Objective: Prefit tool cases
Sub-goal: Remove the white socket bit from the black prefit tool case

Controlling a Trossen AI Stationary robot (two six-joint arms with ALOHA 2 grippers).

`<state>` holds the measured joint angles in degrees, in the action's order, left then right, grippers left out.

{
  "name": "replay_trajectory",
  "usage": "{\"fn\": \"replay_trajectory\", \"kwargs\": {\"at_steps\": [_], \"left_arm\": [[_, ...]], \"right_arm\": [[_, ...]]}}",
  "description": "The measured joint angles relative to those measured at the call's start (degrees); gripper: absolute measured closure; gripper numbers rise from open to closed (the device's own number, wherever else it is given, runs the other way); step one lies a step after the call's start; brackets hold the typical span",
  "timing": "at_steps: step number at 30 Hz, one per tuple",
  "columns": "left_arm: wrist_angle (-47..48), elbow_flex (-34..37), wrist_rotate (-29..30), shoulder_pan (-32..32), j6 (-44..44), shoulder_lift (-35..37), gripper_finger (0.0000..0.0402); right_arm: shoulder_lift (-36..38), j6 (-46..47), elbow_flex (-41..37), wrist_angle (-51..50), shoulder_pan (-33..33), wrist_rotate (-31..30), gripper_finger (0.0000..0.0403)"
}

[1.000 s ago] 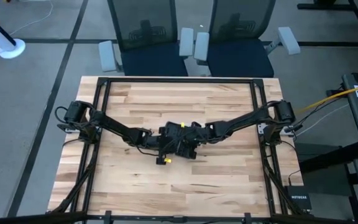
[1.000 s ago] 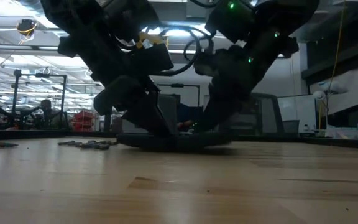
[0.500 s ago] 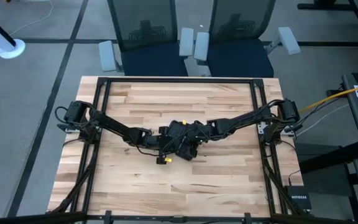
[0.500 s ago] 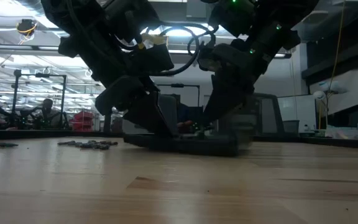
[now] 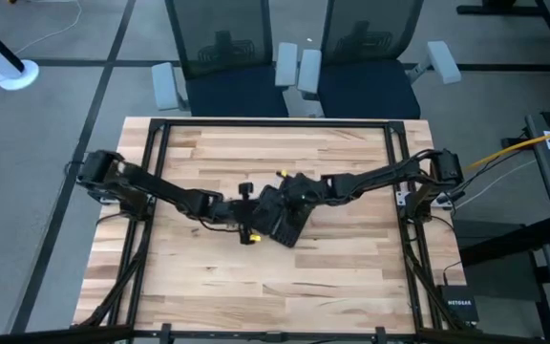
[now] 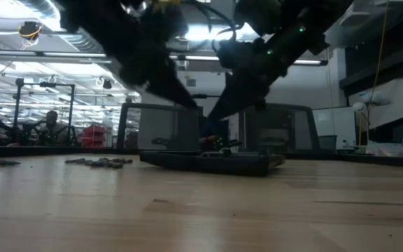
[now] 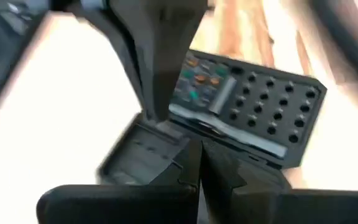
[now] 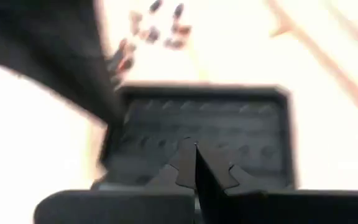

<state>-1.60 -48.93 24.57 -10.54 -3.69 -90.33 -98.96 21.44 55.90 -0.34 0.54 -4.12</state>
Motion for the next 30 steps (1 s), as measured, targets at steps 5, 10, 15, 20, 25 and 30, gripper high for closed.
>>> {"fn": "replay_trajectory", "kwargs": {"at_steps": [5, 10, 15, 20, 25, 30], "left_arm": [[12.58, -0.02, 9.82, -0.42, 2.37, 12.1, 0.0401], [26.13, -0.02, 16.2, -0.79, 10.27, 22.05, 0.0401], [33.17, 0.01, 16.79, -0.77, 15.13, 24.77, 0.0401], [32.01, 1.93, 16.7, -0.82, 15.82, 24.13, 0.0401], [32.23, 3.37, 16.71, -0.82, 19.06, 24.14, 0.0401], [31.3, 3.39, 16.7, -1.14, 17.67, 24.2, 0.0401]], "right_arm": [[-1.95, -0.04, 0.0, 5.86, 4.45, -0.84, 0.0403], [-6.51, 2.92, 1.47, 11.09, 7.36, 0.63, 0.0403], [-13.11, 2.5, 8.98, 10.83, 7.04, 5.28, 0.0403], [-18.83, 2.37, 18.37, 10.06, 6.55, 10.72, 0.0388], [-21.32, 0.43, 25.28, 5.47, 6.62, 14.31, 0.0322], [-20.54, -9.33, 30.4, -6.62, 7.3, 13.94, 0.0249]]}}
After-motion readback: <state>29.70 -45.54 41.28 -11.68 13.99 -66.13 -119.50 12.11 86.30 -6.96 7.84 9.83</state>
